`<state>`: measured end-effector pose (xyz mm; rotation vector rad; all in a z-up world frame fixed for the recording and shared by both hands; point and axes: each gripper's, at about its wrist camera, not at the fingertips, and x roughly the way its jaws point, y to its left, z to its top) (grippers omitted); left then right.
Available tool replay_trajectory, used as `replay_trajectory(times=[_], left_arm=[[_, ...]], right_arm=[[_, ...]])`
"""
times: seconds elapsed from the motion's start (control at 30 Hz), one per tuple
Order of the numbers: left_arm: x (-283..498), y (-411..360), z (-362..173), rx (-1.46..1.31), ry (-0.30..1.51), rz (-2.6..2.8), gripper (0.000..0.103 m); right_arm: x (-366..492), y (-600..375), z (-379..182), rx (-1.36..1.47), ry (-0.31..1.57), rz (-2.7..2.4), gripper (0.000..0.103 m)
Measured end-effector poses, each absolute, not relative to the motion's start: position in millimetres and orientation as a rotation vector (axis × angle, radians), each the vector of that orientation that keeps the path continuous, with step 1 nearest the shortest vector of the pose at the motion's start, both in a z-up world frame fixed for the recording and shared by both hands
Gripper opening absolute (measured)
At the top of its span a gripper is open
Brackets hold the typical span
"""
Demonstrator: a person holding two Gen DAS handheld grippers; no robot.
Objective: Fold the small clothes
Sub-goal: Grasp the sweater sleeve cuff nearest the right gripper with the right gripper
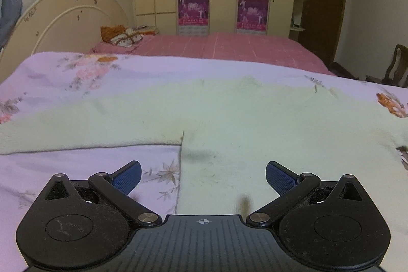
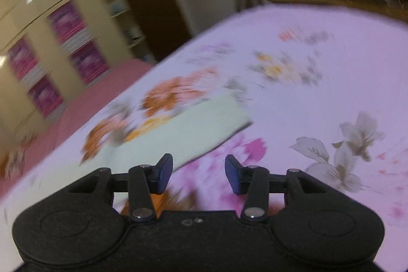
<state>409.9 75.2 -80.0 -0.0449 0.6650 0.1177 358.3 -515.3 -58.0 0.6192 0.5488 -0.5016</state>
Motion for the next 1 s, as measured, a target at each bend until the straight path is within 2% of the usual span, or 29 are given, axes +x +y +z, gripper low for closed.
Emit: replay_trajectory(times=[0.07,0.2,0.23,0.27,0.33,0.47,0.63,0.73,0.83,1.0], left_arm=[[416.7,75.7,-86.9,-0.057,0.672,0.112,0.103],[431.0,73.3,-98.6,-0.061,0.691,0.113,0.103],[433.7,71.6,-100.3,-0.061,0.696,0.115,0.103],[437.2,70.4,-101.5,-0.063,0.697,0.115,0.103],[441.4,68.2,-100.6,-0.061,0.687,0.114,0.103],[444.3,63.3,-103.5,-0.036,0.685,0.110,0.103],[441.7,63.3,-109.5,-0.017,0.730,0.097,0.103],[438.2,69.5,-108.9,-0.017,0.746,0.097,0.103],[432.4,78.1,-107.4,-0.027,0.740,0.105,0.103],[425.0,90.3,-105.3,-0.058,0.739,0.110,0.103]], right_arm=[[367.6,-533.4,-74.8,0.707,0.541,-0.503,0.043],[381.1,-537.7,-81.8,0.707,0.514,-0.486,0.041],[385.7,-534.4,-82.3,0.680,0.528,-0.486,0.036],[390.7,-530.7,-83.5,0.656,0.548,-0.481,0.023],[399.6,-531.9,-80.8,0.631,0.571,-0.446,0.004],[377.9,-525.0,-43.1,0.565,0.420,-0.428,0.003],[390.5,-536.4,-76.8,0.570,0.616,-0.500,0.004],[388.2,-537.1,-76.5,0.623,0.600,-0.511,0.006],[377.4,-545.8,-78.8,0.748,0.557,-0.516,0.014],[376.4,-557.9,-85.7,0.836,0.517,-0.529,0.012]])
